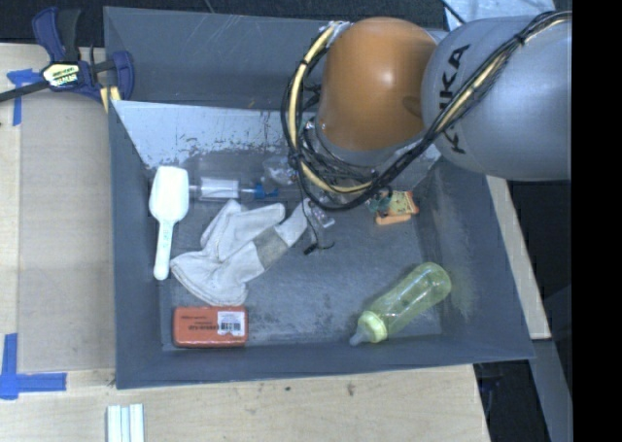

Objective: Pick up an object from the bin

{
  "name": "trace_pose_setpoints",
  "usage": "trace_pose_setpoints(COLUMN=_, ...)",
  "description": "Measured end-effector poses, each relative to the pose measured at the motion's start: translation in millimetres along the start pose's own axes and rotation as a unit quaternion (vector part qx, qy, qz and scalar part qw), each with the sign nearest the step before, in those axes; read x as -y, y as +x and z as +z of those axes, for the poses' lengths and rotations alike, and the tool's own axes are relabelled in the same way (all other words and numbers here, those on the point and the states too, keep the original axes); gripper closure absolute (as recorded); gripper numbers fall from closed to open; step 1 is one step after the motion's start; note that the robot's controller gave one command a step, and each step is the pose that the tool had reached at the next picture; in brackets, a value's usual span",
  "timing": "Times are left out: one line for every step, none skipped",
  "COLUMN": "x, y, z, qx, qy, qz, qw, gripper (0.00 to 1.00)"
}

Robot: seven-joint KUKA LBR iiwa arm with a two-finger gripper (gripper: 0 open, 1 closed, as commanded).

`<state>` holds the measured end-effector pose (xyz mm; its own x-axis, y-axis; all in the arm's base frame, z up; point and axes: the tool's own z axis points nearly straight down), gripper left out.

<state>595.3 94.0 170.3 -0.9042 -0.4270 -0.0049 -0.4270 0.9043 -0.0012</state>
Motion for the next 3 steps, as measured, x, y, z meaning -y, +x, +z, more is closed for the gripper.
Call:
trace_pose_setpoints(x=19, y=-7.7, z=35, qx=-0.0009, qy=0.0, qz=0.029, qw=0.9996, gripper=0.0)
trace_pose_setpoints(x=22, y=-16.9, z=103, qx=-0.0023, qy=-0.001, qz=-0.031, qw=0.9995, gripper=0.0)
trace_pose_setpoints(x=24, y=-14.7, z=99, qx=-0.0019, qy=-0.001, qz=-0.008, qw=1.0, gripper=1.0)
